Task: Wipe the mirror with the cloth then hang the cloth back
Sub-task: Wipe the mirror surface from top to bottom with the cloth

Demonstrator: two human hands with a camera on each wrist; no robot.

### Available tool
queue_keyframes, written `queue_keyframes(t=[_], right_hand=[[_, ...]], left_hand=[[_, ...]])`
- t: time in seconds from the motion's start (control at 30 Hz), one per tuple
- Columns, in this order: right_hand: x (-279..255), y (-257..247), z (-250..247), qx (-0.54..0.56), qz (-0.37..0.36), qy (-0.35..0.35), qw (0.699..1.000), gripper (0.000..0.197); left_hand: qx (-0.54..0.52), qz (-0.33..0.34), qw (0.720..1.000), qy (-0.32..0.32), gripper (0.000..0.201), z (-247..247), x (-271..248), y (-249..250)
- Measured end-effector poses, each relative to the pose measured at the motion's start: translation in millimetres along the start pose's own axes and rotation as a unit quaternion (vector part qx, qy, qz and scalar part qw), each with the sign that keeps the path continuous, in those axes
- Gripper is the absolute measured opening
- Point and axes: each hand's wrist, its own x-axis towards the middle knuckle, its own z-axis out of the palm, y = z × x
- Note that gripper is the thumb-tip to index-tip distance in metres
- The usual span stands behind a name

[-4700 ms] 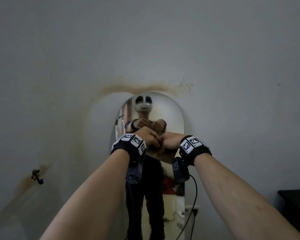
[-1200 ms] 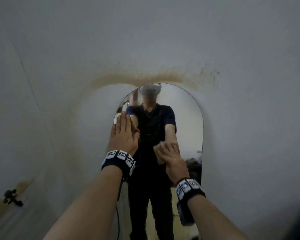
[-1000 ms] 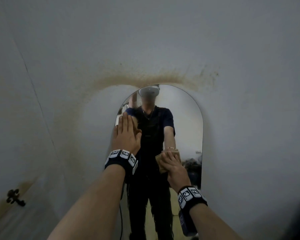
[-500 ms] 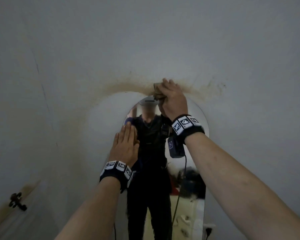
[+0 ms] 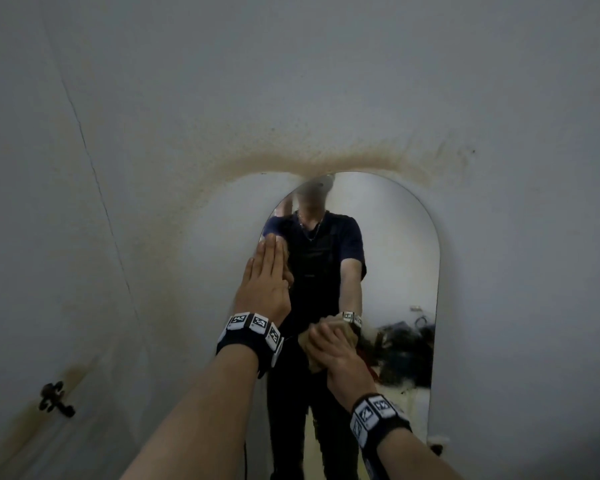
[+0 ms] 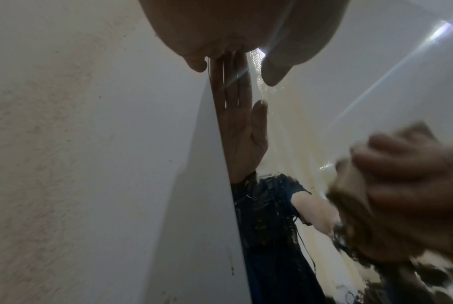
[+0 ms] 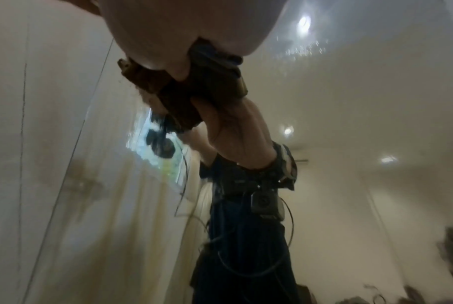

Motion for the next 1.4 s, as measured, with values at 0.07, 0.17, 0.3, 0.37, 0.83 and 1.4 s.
queue_keyframes(t=[0.07, 0.17, 0.3, 0.37, 0.83, 1.4], right_hand=[[-8, -4, 1, -0.008, 0.009, -0.028, 1.0, 0.056], [2, -20, -20, -0.019, 0.018, -0.007, 1.0, 0.055], [54, -39, -94, 0.121, 0.055, 0.154, 0.979, 0.045], [100, -46, -136, 0.1, 0.056, 0.268, 0.957, 0.052], [132, -15, -56, -0.079, -0.053, 0.13, 0.987, 0.059], [127, -65, -129, 0.044, 0.02, 0.272, 0.961, 0.046]], left_hand=[[0.003, -0.002, 1.0, -0.004, 0.074, 0, -1, 0], [0.002, 0.0, 1.0, -0.011, 0.076, -4, -3, -1], [-0.002, 0.008, 1.0, -0.006, 0.076, -8, -7, 1], [0.003, 0.01, 1.0, 0.012, 0.073, -5, -12, -1], [0.005, 0.0, 1.0, -0.016, 0.072, 19, -24, -23], [-0.023, -0.027, 0.998, -0.048, 0.07, 16, -53, -13]])
